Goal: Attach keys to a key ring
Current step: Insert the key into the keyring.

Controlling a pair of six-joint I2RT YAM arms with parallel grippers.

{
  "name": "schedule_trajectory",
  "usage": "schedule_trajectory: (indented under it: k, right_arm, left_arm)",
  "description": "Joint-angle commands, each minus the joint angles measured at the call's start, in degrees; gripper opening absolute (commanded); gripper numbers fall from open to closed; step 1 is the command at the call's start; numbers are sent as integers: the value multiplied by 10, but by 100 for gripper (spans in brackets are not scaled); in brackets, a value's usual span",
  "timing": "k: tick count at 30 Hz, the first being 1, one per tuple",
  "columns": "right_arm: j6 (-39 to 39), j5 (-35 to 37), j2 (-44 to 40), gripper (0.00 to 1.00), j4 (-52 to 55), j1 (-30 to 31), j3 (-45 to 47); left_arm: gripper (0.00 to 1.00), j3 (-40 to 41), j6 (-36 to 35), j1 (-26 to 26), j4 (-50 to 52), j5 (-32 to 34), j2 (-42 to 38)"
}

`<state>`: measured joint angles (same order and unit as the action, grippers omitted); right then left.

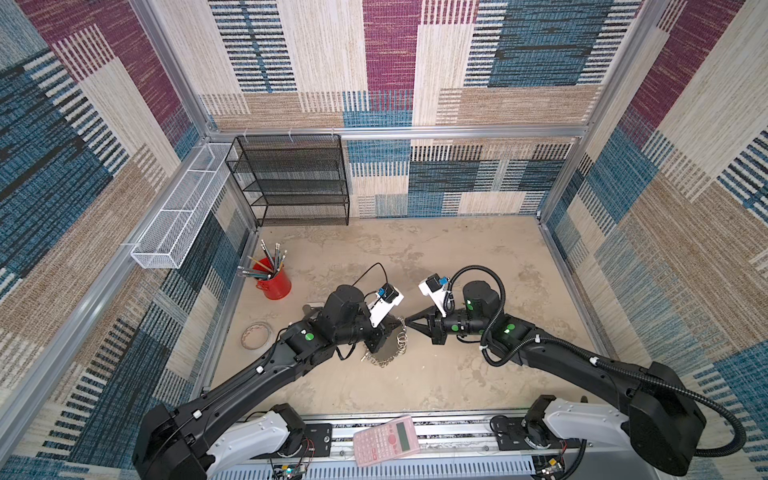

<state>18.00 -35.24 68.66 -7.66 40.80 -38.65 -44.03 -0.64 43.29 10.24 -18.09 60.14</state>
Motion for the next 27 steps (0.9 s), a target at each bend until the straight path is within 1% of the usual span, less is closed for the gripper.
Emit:
schedule_trajectory:
  k: [1,5,7,11,14,17,20,23,27]
  right_arm:
    - [9,-16,-7,6,-27,-4,-2]
    - [23,-40,-11,17,-44,-20,-2]
    - [29,-46,-18,24,-42,-30,-4]
    - [47,-66,-60,31,-42,-70,-4]
    - [46,-62,-92,36,-24,-87,-12]
    - [40,-62,-95,38,-11,-88,-33]
    - [47,-74,-95,42,-32,-88,-34]
    - [39,-75,-80,42,-30,-88,-33]
    - [37,-95,-67,42,-43,-88,-27]
  left_arm:
    - [0,29,47,6,-220,-31,-7]
    - [0,65,69,6,-309,-25,-12]
    - [0,69,74,6,-324,-31,-9]
    - [0,79,78,6,-340,-23,1]
    - [0,86,84,6,-362,-29,7]
    - [0,84,91,6,-378,-35,19]
    - [0,84,98,6,-394,-44,27]
    - [0,90,107,6,-418,-56,29]
    - [0,100,118,6,-443,-79,28]
